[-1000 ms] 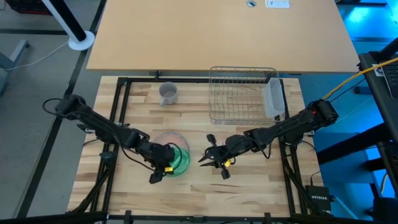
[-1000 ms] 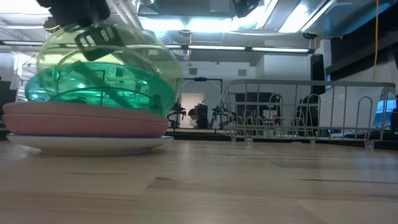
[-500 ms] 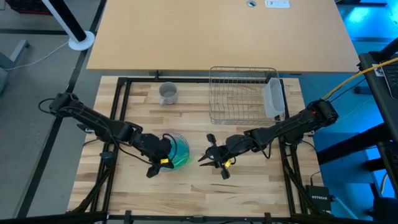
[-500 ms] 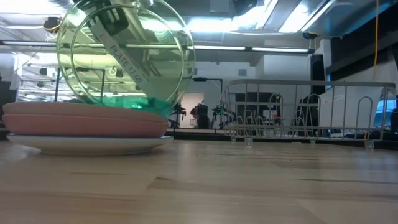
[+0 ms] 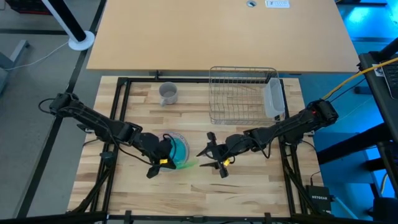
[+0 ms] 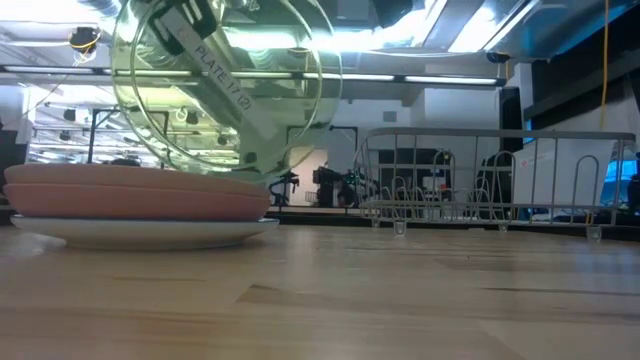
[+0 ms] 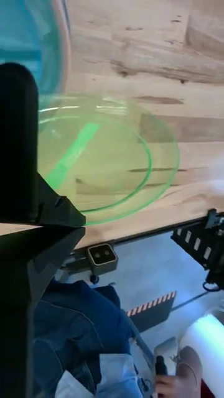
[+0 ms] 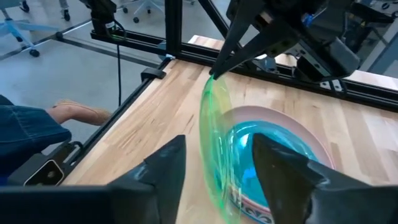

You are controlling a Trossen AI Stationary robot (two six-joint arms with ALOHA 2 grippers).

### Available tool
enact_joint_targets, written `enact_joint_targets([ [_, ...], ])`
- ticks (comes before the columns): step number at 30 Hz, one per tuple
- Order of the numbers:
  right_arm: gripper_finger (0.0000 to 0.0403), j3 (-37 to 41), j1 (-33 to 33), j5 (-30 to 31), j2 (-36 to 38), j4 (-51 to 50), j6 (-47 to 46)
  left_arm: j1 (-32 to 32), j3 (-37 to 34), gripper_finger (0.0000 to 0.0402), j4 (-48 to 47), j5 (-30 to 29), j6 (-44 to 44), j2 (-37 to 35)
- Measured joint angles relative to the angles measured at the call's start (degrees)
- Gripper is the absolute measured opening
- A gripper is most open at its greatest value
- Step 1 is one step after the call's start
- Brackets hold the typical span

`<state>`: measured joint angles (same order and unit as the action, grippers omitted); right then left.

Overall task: Sort dishes
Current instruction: Put the green plate into the dish rack

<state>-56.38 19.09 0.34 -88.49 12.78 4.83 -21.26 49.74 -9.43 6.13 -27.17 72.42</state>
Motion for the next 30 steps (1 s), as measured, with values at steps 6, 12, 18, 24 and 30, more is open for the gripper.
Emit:
enact_joint_targets([
  [6,0.0211,0.0,-0.11,-1.09,-0.93,0.66,-1.66,0.0,0.0,0.0,4.02,0.0,2.08,0.02],
  [12,0.021,0.0,-0.04,-3.58,-2.68,0.8,-3.29,0.02,0.0,0.0,4.82,-0.17,2.63,0.02],
  [18,0.0209,0.0,-0.02,-5.38,-3.27,1.34,-3.29,0.02,0.0,0.0,6.37,-0.35,3.92,0.02],
  [24,0.0208,0.0,-0.02,-5.4,-3.61,1.25,-3.48,0.04,0.0,0.0,7.91,-0.37,5.5,0.02],
  [30,0.0161,0.0,-0.02,-5.39,-3.61,1.25,-3.48,0.04,0.0,0.0,9.53,-0.39,6.51,0.04],
])
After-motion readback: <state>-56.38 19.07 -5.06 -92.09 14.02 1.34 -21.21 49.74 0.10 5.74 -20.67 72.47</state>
